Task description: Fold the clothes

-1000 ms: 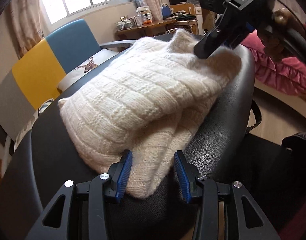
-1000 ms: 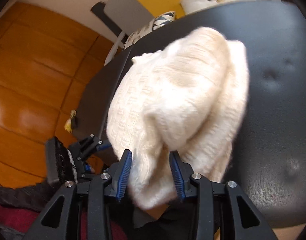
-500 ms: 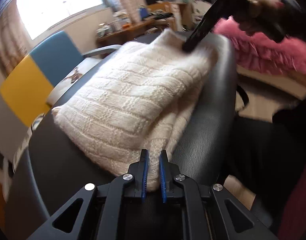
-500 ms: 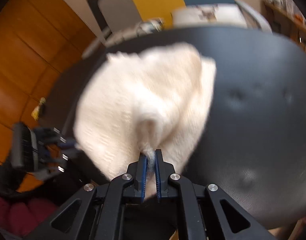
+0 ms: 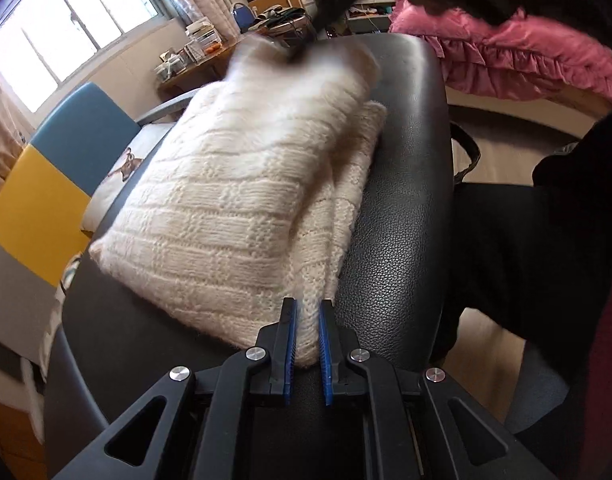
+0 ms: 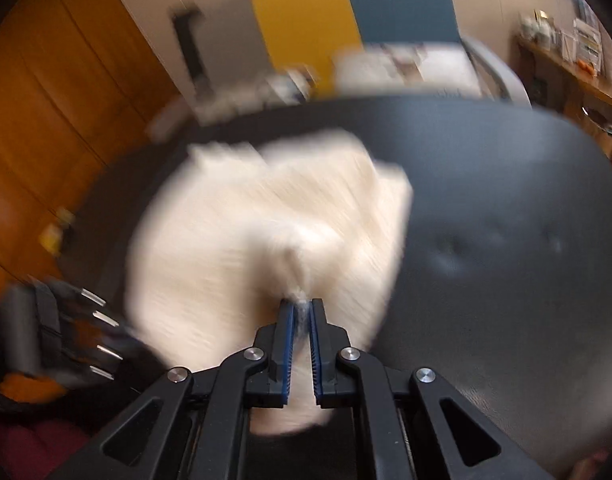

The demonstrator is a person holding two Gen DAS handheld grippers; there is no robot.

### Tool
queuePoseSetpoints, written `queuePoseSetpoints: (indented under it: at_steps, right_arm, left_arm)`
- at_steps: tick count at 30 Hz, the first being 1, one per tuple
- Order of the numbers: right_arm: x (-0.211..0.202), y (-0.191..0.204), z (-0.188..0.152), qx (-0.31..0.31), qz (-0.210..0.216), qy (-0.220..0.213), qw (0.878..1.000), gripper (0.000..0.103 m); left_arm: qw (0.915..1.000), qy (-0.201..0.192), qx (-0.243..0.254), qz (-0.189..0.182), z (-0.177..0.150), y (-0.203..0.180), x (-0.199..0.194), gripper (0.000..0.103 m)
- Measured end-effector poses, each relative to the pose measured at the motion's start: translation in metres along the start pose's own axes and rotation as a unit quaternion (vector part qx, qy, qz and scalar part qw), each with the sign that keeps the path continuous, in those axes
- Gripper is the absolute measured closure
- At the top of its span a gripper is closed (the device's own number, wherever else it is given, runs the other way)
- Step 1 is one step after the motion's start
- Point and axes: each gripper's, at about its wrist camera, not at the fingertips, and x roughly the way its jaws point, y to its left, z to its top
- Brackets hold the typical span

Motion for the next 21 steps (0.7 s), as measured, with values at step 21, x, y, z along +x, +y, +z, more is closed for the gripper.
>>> queuePoseSetpoints:
  at_steps: [21]
  right_arm:
    - [-0.042,0.0,-0.054,-0.007,0.215,-0.028,0.976,0.06]
  left_arm:
    - [0.9875,-0.021,-0.145,-0.057,0.0,0.032,-0.024,0.092]
